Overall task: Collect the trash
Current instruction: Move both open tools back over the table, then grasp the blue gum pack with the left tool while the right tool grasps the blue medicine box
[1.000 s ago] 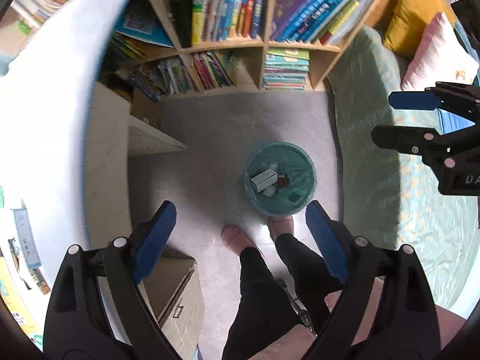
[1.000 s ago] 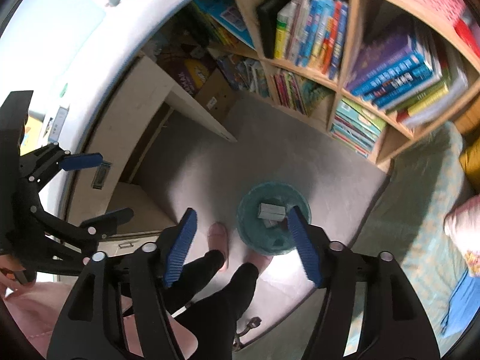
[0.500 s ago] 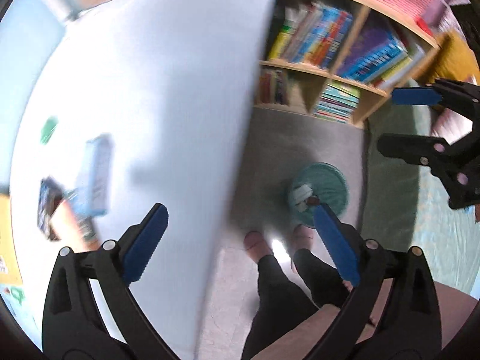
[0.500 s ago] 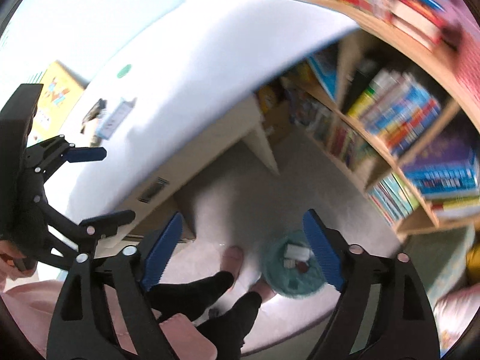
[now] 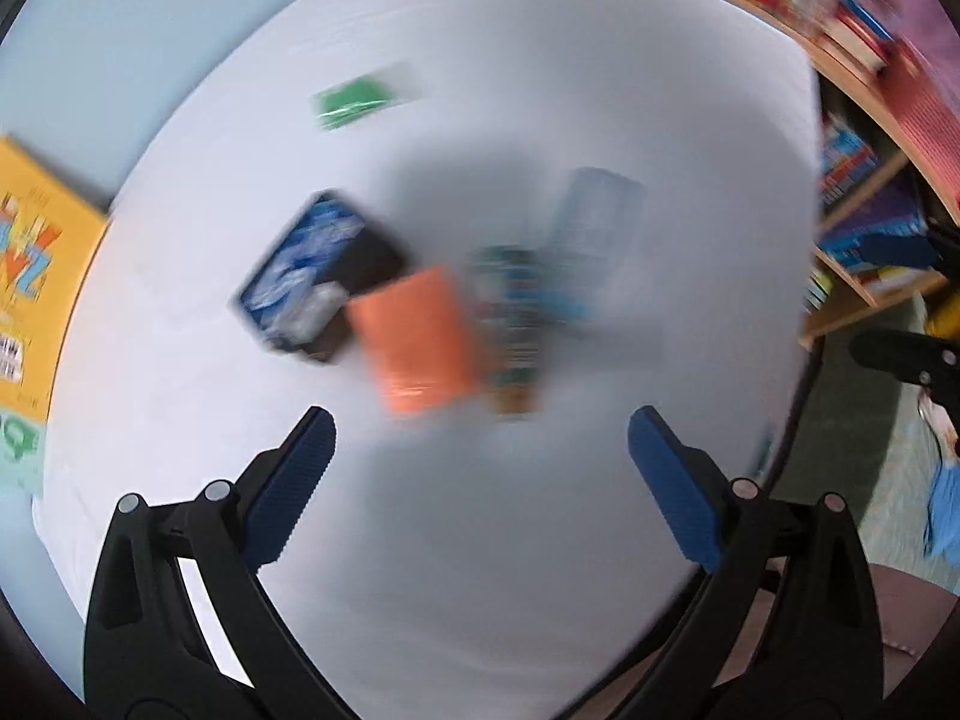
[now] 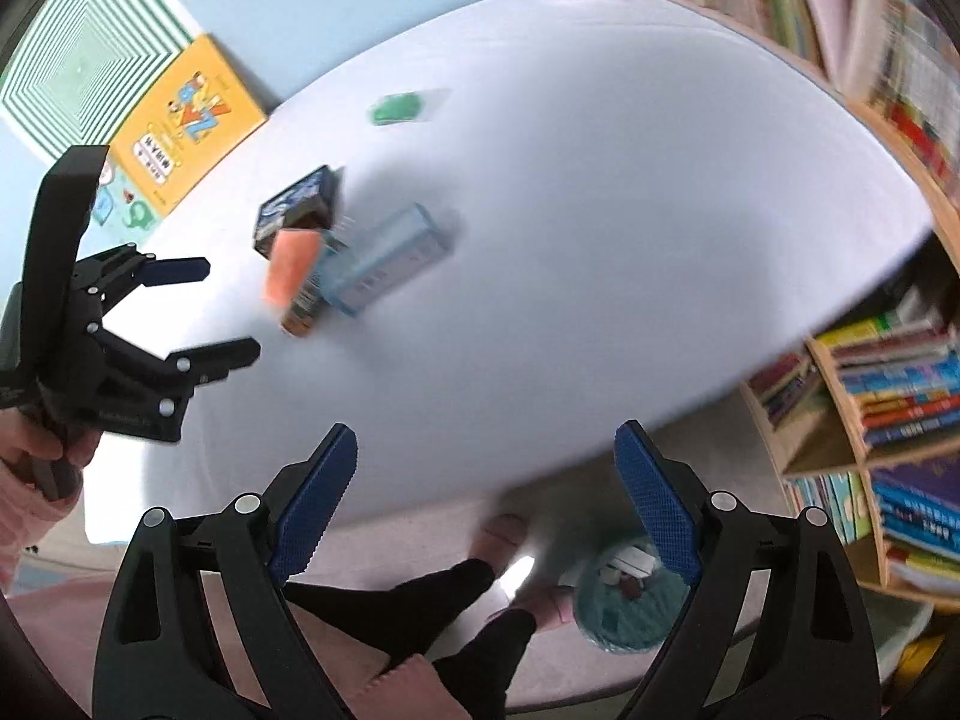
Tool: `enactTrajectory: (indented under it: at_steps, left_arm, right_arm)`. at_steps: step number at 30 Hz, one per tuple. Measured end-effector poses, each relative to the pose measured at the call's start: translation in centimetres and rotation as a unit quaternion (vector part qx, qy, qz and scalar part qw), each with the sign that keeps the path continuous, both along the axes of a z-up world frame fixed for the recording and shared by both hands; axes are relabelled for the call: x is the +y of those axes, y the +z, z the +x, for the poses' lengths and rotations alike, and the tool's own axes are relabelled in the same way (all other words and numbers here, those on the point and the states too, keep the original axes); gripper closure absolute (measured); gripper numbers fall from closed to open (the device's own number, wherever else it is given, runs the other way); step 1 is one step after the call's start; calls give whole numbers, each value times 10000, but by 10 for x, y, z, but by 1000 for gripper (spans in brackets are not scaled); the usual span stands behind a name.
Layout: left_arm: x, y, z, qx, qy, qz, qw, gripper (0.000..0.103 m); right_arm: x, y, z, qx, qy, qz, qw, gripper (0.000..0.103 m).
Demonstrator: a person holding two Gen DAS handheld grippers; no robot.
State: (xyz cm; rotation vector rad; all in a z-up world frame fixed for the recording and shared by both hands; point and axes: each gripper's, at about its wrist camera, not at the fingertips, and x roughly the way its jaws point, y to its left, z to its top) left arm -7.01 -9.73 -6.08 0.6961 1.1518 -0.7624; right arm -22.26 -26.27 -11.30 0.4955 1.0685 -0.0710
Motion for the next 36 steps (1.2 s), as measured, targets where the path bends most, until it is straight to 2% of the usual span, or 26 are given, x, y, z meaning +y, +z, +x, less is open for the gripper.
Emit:
enactTrajectory:
  at_steps: [6,12,23,36]
  left_arm:
    - [36,-1,56,-162,439,23,9989,7]
    - [60,-11,98,-201,556,96,9982,7]
    - [68,-46,150,-79,202,244,9995,7]
    - [50,-68,160,131,-421,102,9990,7]
  right_arm:
    - [16,2,45,89,209,-35,9997,16]
    - [25,1,80,246,235,-67,9994,16]
    - [31,-12,120,668,-43,12,9978,16]
    - [26,-29,143,1017,-405,159,9939,16]
